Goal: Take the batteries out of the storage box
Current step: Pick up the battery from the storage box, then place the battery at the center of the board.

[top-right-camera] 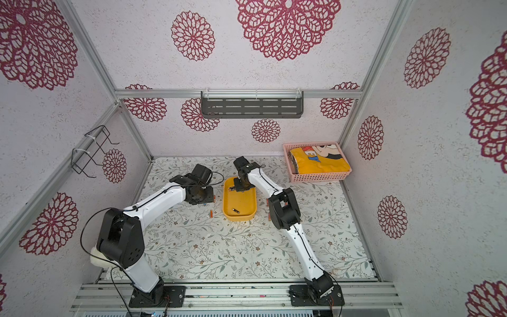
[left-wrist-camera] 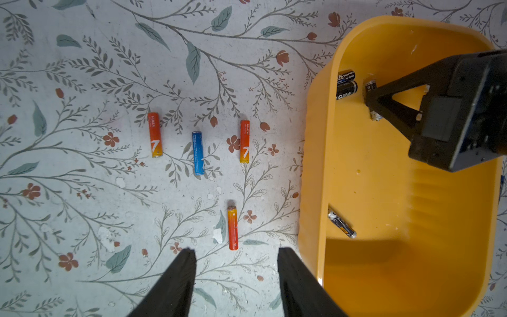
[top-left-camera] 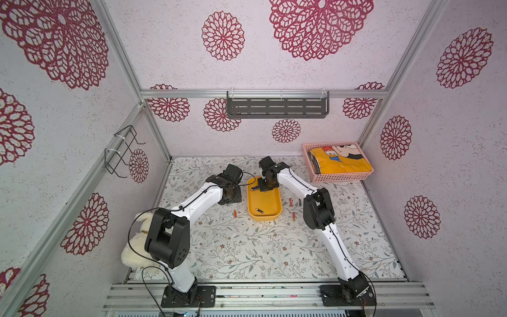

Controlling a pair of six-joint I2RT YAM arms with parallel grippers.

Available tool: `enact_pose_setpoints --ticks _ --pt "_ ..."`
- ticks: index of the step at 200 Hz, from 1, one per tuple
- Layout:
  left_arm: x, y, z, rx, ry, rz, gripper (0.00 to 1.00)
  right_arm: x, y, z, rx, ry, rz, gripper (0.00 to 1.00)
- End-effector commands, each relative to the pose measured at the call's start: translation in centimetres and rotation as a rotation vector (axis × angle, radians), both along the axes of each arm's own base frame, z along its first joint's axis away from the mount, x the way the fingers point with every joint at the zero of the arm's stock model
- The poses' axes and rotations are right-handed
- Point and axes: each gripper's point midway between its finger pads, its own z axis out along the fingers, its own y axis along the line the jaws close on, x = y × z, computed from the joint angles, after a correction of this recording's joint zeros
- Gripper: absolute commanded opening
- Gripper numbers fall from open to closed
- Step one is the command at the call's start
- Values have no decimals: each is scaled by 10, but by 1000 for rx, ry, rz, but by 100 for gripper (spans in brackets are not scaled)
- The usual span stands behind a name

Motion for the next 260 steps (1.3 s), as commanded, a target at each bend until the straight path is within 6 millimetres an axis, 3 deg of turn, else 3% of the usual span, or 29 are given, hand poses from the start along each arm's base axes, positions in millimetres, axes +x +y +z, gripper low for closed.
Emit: enact_pose_setpoints --ticks 1,41,86,108,128,161,204,234,260 --pt "3 5 19 -3 -62 9 52 -6 -1 20 21 15 -25 0" --pt "5 7 37 -18 -137 9 52 0 6 87 126 -79 -33 0" --pt "8 9 55 -18 -195 4 52 -7 1 146 218 -152 -39 0" --pt "9 6 60 -26 -204 -14 52 -18 -14 171 207 -196 -52 0" --pt "9 0 69 -30 -235 -53 52 -35 -44 183 179 -236 -89 0" --pt "8 -5 75 -24 -281 -101 52 -81 -107 161 135 -220 -186 0" --pt "8 -3 65 0 -294 -112 52 -138 -162 92 65 -148 -271 0" --pt "8 -6 55 6 -276 -140 52 -150 -178 45 13 -103 -298 0" --pt "7 -5 49 17 -269 -146 52 -143 -183 27 -2 -105 -318 0"
